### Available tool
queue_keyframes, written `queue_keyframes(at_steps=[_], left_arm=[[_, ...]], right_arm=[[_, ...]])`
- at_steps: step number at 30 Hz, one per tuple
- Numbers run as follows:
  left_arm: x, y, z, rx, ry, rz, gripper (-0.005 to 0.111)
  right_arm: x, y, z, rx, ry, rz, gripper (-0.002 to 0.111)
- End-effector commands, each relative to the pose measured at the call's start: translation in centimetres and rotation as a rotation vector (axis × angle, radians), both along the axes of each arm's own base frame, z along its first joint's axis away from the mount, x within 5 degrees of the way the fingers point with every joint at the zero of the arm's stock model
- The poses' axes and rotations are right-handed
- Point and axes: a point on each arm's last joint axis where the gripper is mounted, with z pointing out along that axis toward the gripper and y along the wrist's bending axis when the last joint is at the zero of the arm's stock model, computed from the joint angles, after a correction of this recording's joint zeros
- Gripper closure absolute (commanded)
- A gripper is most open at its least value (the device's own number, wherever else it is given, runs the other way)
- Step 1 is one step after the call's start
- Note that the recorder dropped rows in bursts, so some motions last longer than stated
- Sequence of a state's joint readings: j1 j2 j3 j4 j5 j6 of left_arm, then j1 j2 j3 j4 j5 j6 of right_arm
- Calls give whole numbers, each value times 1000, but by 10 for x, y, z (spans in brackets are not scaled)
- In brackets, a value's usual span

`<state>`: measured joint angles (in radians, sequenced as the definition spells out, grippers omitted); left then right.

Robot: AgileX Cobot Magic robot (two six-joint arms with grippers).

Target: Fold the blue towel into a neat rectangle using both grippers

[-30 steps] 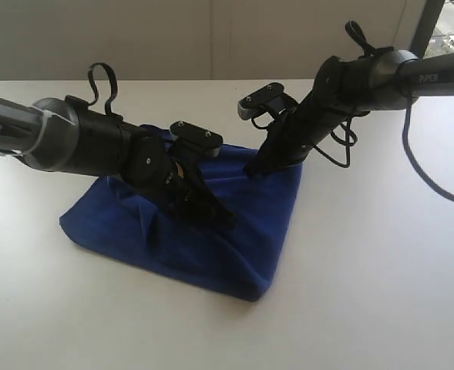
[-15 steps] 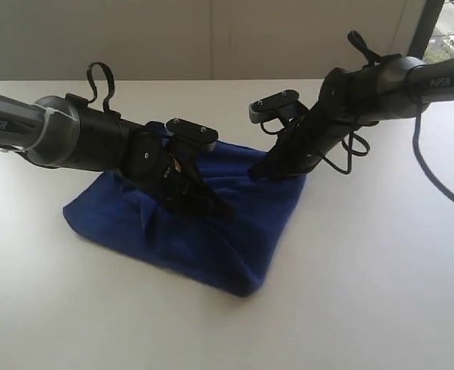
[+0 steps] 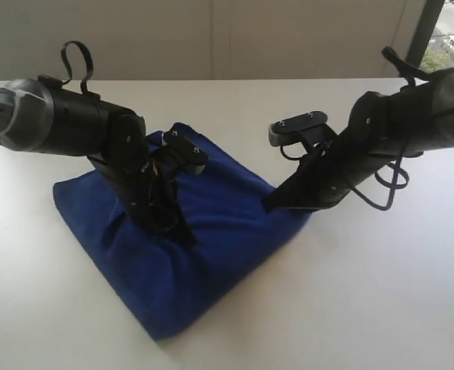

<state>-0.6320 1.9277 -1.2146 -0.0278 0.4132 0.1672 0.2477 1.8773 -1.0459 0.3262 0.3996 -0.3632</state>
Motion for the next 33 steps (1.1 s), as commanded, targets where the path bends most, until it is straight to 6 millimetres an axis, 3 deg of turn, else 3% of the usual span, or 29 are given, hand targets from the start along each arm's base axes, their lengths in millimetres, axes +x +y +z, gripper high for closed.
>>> queue_keyframes(at_steps=[1,6,10,20,27,33], left_arm=[[-12,8,32,-16,-6,-16,107],[-20,12,69,-105,-62,52,107],[-24,13,78,-156,-24,155,107],[-38,34,35,-143,49,554,107],[-41,37,18,-147,68,614,107],[-38,36,-3,-86,92,605,107]], right_arm=[[-12,17,21,19,-121,29,108],[-4,27,46,4,-261,110,108],[10,34,43,-44,-244,225,108],[59,64,30,23,-169,388,108],[83,74,9,33,-146,397,108],[87,75,-23,16,-71,406,108]])
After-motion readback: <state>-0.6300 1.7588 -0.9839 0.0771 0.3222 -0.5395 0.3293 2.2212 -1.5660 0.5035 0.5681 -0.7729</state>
